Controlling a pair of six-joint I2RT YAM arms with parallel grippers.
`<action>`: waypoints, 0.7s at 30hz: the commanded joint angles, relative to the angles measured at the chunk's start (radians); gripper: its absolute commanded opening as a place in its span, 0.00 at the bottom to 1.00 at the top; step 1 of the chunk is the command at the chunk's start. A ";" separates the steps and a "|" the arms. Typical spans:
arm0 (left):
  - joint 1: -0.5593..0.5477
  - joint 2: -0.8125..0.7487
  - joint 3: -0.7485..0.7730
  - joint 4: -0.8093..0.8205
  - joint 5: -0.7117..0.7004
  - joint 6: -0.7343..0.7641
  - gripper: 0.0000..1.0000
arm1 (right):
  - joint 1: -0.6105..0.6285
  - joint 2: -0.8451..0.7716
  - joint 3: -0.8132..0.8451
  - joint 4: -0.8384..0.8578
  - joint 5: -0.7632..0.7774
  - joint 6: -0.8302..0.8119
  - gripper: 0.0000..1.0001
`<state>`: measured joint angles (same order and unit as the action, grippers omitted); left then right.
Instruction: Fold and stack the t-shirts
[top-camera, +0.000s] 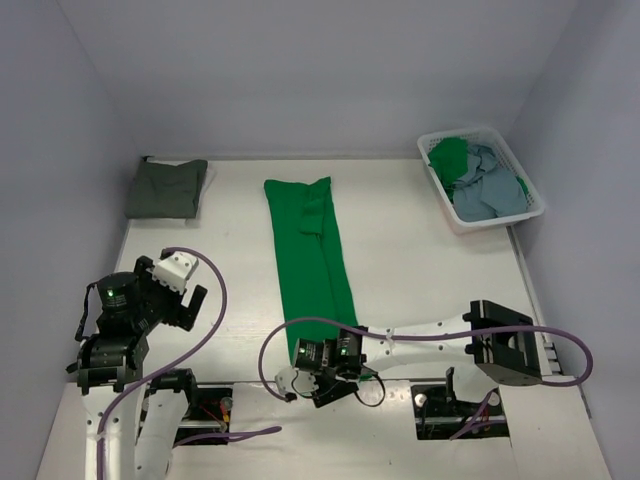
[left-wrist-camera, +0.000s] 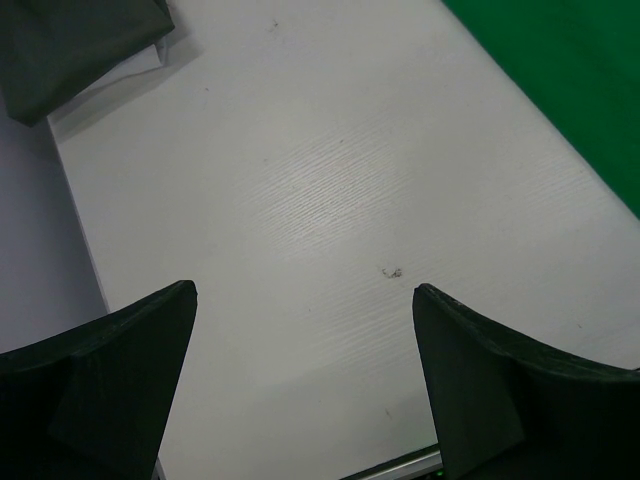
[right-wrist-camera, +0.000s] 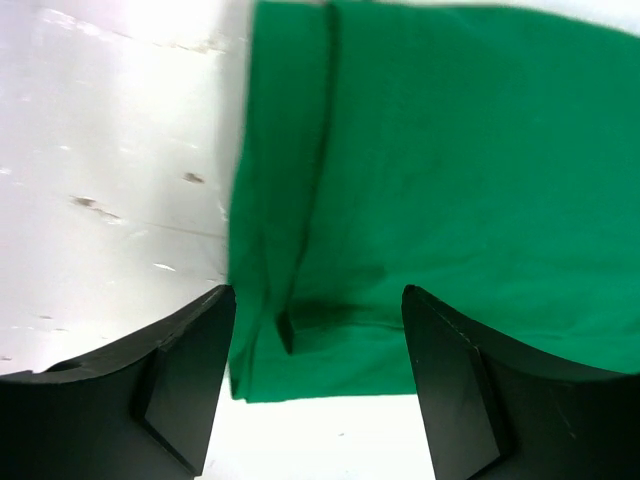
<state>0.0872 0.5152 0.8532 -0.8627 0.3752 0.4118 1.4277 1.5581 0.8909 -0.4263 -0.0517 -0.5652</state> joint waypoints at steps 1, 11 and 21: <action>0.008 0.017 0.012 0.053 0.028 -0.007 0.83 | 0.040 0.020 0.013 -0.011 -0.002 0.011 0.64; 0.019 0.006 0.012 0.048 0.030 -0.010 0.83 | 0.080 0.114 0.014 0.018 -0.054 0.024 0.66; 0.029 0.008 0.017 0.044 0.039 -0.010 0.83 | 0.073 0.172 -0.017 0.098 -0.060 0.008 0.50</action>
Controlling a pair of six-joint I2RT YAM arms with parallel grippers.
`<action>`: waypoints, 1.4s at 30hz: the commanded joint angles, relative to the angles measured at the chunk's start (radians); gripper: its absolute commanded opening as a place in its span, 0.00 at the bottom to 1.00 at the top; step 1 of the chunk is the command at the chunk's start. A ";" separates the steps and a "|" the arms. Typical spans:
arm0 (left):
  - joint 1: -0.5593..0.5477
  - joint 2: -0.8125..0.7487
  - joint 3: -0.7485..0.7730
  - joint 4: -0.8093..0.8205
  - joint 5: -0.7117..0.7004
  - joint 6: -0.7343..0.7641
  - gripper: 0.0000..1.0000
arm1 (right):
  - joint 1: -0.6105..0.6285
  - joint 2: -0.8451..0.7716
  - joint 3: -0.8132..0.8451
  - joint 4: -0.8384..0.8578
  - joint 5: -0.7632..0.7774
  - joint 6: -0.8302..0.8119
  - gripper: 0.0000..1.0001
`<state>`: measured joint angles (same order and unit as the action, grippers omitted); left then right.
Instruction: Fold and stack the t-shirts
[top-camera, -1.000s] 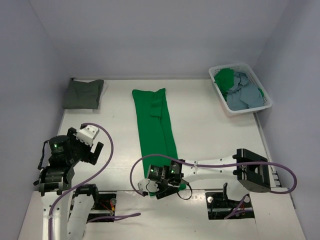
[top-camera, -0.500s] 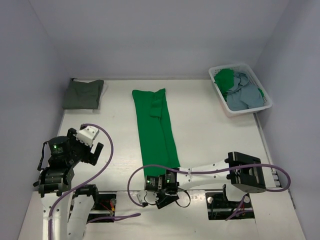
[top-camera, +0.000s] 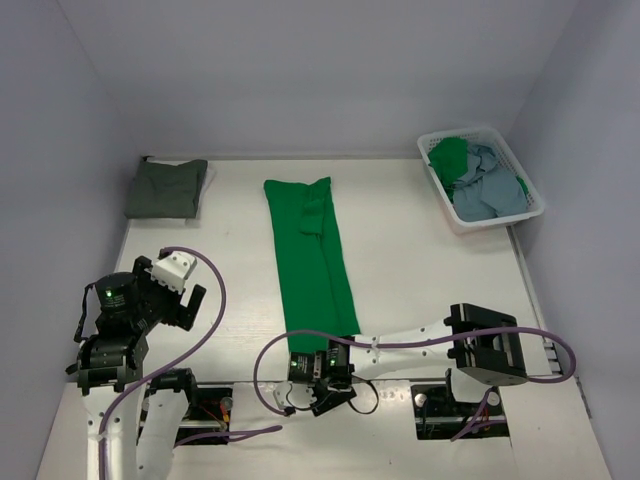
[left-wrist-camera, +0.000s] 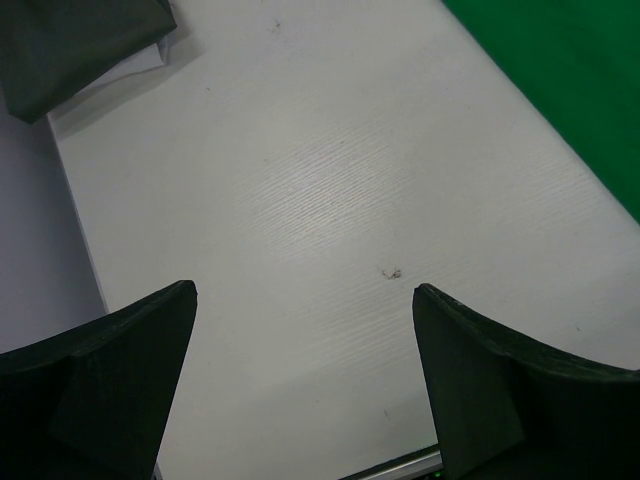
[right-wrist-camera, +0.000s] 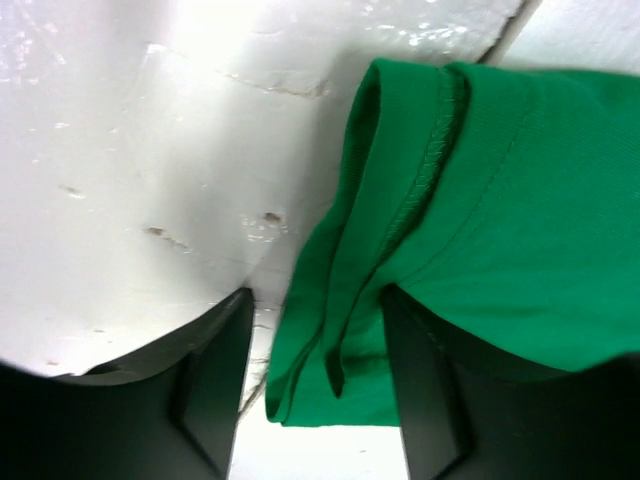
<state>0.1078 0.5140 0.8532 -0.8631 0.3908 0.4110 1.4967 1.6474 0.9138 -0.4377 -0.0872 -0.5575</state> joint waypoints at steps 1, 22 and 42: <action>0.010 0.008 0.017 0.045 0.025 -0.009 0.83 | 0.002 0.084 -0.038 0.109 -0.022 -0.001 0.47; 0.021 -0.008 0.017 0.038 0.043 -0.006 0.83 | -0.015 -0.020 -0.030 0.125 0.009 -0.045 0.00; 0.021 -0.012 0.010 0.041 0.043 -0.005 0.83 | -0.134 -0.175 0.105 0.060 0.053 -0.134 0.00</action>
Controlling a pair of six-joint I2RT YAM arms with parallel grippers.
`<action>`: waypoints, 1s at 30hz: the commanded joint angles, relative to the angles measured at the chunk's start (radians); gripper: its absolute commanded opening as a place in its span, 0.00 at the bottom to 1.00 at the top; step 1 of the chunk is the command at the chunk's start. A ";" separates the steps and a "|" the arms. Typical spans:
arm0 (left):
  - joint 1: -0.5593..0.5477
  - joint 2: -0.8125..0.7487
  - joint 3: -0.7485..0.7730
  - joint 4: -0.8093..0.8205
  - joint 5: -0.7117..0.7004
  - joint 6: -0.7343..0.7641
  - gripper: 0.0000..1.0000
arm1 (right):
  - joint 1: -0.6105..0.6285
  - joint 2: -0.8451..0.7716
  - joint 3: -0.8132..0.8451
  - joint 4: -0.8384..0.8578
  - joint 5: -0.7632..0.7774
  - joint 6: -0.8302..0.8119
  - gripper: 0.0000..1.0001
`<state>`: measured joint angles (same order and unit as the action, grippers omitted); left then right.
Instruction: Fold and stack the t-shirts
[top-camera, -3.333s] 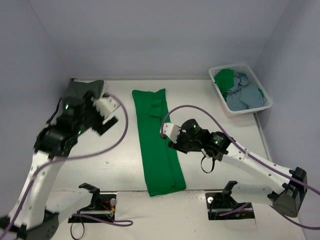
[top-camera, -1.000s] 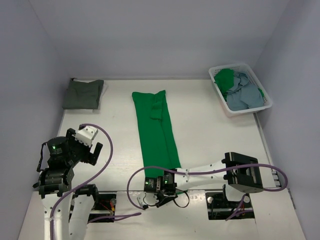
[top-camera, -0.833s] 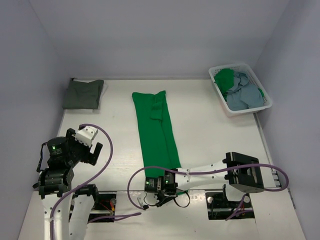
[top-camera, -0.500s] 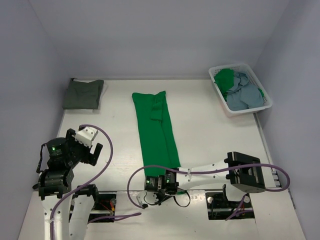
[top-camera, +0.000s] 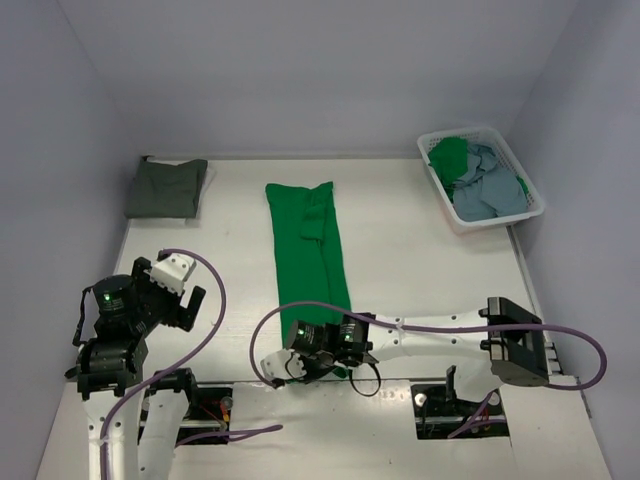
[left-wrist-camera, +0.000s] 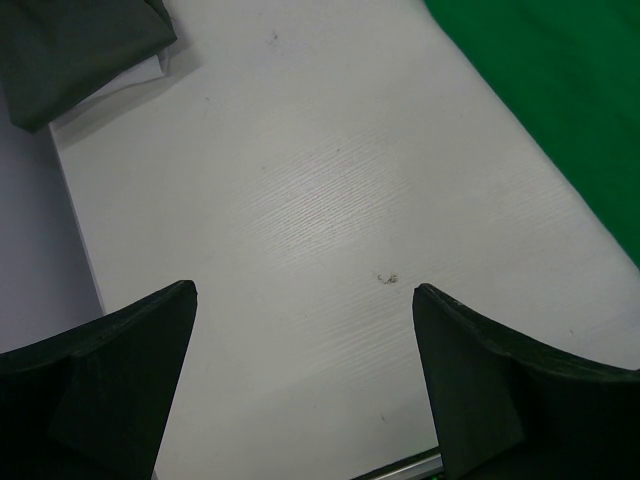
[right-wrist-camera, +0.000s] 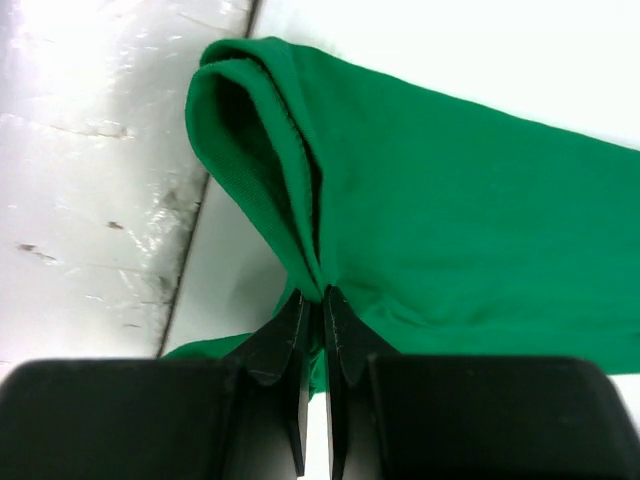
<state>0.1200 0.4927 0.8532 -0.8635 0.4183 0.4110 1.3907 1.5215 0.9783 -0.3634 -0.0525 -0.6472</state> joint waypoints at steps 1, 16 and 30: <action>0.009 0.009 0.010 0.041 0.016 -0.006 0.83 | -0.039 -0.050 0.043 -0.017 0.016 -0.054 0.00; 0.009 0.015 0.007 0.044 0.010 -0.005 0.83 | -0.367 0.075 0.232 -0.016 -0.148 -0.276 0.00; 0.009 0.023 0.010 0.047 0.008 -0.001 0.83 | -0.558 0.304 0.457 -0.016 -0.228 -0.382 0.00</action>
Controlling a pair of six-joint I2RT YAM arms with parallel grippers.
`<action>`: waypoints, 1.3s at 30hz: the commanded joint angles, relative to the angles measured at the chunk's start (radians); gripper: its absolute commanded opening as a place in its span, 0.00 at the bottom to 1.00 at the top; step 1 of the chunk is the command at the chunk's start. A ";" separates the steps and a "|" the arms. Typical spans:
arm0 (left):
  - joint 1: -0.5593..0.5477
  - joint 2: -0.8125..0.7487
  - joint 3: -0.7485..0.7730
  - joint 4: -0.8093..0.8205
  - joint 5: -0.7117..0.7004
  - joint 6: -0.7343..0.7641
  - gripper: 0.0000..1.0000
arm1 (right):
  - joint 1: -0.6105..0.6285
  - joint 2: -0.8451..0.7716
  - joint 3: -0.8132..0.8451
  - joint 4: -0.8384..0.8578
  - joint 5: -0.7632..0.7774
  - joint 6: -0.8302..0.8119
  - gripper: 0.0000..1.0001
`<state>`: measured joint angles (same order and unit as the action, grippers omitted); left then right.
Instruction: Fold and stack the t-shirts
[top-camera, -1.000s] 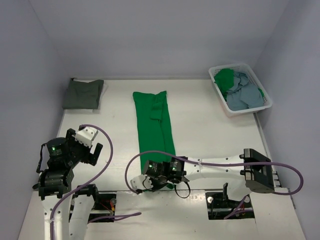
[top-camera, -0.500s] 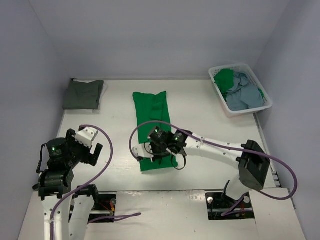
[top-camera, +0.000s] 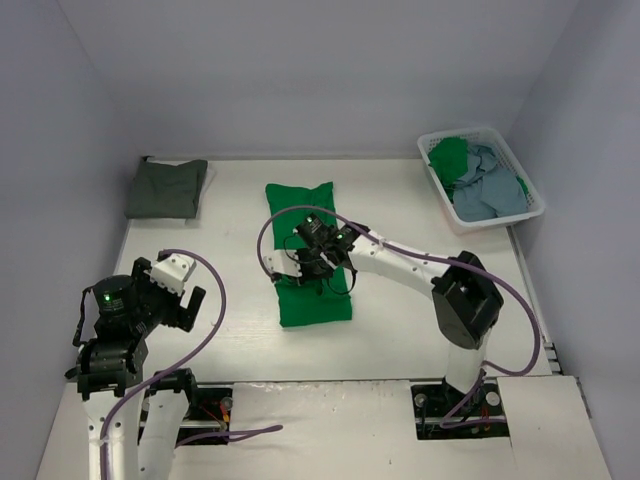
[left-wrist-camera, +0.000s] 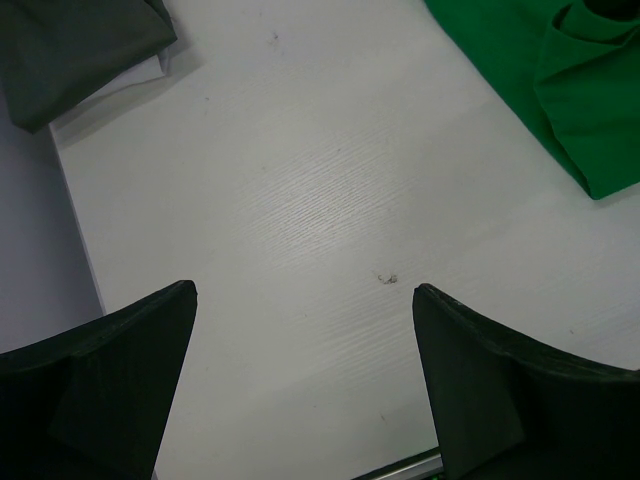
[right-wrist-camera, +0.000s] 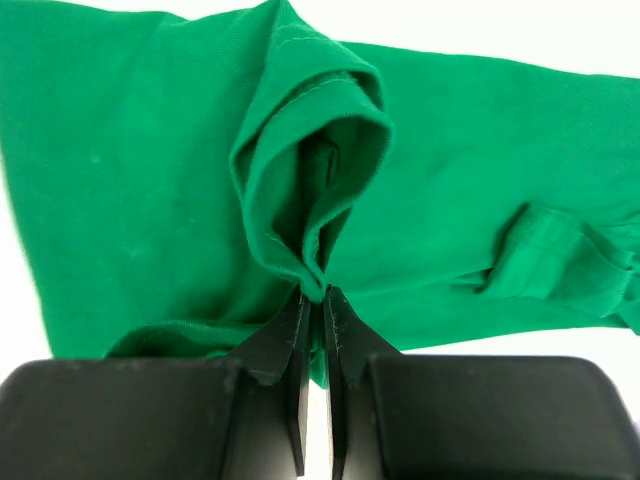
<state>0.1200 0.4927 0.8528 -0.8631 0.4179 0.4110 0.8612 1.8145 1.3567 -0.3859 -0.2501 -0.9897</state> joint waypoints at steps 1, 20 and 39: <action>0.009 0.023 0.011 0.049 0.010 -0.001 0.83 | -0.034 0.022 0.091 0.007 -0.034 -0.043 0.00; 0.009 0.026 0.008 0.053 0.007 -0.001 0.83 | -0.117 0.218 0.243 0.010 -0.037 -0.089 0.00; 0.009 0.033 0.003 0.056 0.007 -0.003 0.83 | -0.163 0.290 0.358 0.033 -0.041 -0.092 0.00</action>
<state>0.1200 0.5041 0.8520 -0.8627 0.4175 0.4110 0.7059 2.1098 1.6634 -0.3836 -0.2783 -1.0752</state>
